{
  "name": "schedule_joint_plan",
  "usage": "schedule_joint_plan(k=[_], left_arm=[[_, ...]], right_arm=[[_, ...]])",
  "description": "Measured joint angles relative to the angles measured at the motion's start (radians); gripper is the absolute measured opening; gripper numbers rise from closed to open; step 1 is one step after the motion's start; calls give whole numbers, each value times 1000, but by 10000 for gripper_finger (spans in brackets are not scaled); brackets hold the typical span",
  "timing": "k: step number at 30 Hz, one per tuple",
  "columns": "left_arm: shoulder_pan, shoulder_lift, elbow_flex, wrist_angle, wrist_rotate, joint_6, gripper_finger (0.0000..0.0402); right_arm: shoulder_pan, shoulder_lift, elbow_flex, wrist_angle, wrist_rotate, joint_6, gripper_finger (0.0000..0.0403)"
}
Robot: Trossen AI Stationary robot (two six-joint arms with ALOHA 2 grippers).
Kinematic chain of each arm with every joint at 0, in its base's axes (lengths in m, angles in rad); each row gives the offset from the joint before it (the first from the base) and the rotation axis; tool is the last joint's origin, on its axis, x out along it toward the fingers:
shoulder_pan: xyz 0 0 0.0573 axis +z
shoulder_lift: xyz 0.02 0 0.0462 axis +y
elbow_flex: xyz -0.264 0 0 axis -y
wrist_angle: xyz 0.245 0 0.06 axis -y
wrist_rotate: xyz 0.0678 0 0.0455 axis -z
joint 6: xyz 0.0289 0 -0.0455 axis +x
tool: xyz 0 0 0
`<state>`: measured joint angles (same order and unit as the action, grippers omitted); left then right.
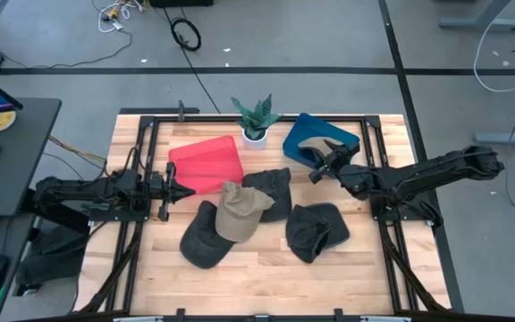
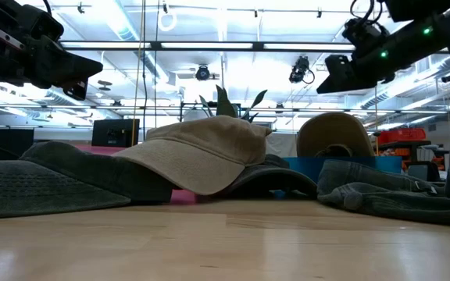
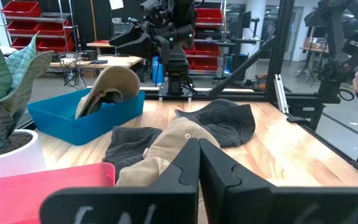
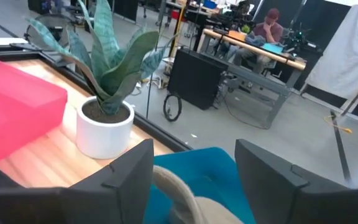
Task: Pick & Place hat
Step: Put the right brown cap into the blue bin
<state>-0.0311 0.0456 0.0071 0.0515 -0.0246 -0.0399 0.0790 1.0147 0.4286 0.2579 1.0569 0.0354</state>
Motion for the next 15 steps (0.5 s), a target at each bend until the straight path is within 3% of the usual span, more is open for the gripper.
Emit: schedule_joint_plan(k=[8,15], left_arm=[[0,0,0,0,0,0,3],[0,0,0,0,0,0,3]], right_arm=[[33,-175,0,-266,-23,104,201],[-9,-342,0,-387,-321,283,176]])
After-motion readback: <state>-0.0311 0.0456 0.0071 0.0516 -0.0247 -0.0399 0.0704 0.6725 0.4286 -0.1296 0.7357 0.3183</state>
